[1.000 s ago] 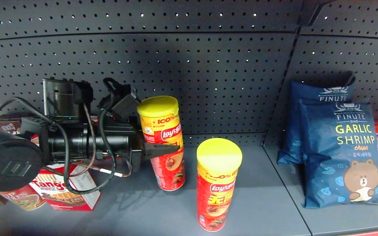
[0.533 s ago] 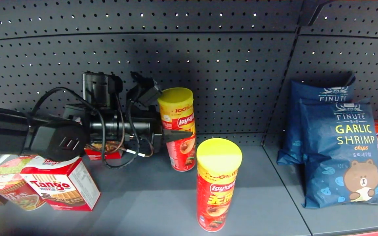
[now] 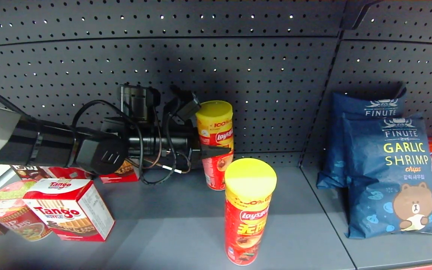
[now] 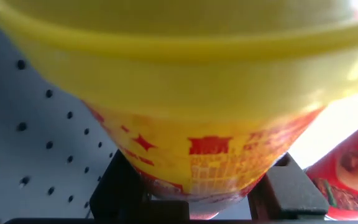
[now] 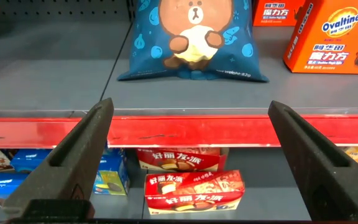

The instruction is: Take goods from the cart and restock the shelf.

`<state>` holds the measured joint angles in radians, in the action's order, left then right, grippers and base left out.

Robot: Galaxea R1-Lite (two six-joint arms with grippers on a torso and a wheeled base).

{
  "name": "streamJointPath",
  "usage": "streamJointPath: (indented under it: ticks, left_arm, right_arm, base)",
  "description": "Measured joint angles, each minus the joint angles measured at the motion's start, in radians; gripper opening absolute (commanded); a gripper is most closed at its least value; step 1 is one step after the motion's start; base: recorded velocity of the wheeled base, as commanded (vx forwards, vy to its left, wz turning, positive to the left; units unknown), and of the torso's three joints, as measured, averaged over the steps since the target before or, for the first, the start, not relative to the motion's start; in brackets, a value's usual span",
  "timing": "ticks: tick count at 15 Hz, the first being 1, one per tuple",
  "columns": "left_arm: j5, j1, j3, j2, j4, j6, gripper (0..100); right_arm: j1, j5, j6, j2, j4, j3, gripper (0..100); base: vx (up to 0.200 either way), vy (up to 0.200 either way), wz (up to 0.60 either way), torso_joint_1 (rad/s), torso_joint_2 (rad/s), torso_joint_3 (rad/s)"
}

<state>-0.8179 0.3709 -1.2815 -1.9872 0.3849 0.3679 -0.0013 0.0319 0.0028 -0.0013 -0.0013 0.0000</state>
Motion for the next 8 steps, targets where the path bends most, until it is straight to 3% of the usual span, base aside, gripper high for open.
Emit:
streamJointPath:
  ticks: [8]
  left_arm:
    - [0.000, 0.003, -0.030, -0.056, 0.001, 0.016, 0]
  right_arm:
    - [0.000, 0.000, 0.000, 0.000, -0.001, 0.000, 100]
  base:
    - [0.000, 0.000, 0.00, 0.000, 0.00, 0.000]
